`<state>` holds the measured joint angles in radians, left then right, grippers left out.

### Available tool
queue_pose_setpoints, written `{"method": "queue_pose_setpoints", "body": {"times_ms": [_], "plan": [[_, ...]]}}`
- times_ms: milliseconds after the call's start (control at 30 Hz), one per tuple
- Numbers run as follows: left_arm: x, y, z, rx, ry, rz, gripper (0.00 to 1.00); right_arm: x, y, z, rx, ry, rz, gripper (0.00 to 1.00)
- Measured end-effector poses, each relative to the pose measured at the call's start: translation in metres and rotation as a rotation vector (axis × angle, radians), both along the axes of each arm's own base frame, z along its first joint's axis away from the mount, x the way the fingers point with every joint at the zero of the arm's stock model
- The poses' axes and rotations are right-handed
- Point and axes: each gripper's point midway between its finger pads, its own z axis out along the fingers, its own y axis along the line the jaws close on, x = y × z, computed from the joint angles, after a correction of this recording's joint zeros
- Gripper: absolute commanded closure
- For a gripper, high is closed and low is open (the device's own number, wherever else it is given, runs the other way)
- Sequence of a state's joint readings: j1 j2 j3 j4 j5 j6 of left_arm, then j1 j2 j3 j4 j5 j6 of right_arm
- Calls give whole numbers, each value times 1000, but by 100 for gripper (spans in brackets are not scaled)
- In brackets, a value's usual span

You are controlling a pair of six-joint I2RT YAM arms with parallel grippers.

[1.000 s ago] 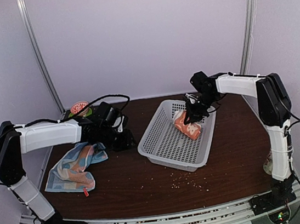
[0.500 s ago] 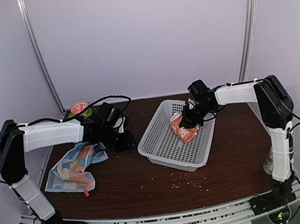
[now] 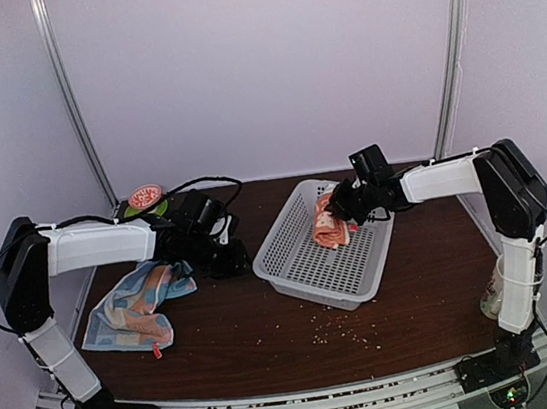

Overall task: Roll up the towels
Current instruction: Adjust the towel in the bin.

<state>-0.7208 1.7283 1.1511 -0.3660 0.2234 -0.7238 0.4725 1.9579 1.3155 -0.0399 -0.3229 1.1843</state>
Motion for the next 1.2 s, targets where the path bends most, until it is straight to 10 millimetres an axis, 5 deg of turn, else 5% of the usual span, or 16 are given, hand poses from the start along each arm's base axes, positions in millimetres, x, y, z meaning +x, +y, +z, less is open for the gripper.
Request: {"method": "queue_pose_setpoints", "body": {"times_ms": [267,567,667,933,1200], "plan": [[-1,-1,-1,-2,4,-3,71,19,6,16,104,-43,-127,100],[-1,-1,-5,2,14,-5,71,33,22,-7,153,-47,-187,100],[-1,-1,-6,2,15,-6,71,39,31,-3,182,-71,-191,84],[-5,2,-12,12,29,-8,71,37,41,-5,170,-73,-170,60],[-5,3,-12,19,22,-10,71,4,23,-2,20,-6,-113,37]]}}
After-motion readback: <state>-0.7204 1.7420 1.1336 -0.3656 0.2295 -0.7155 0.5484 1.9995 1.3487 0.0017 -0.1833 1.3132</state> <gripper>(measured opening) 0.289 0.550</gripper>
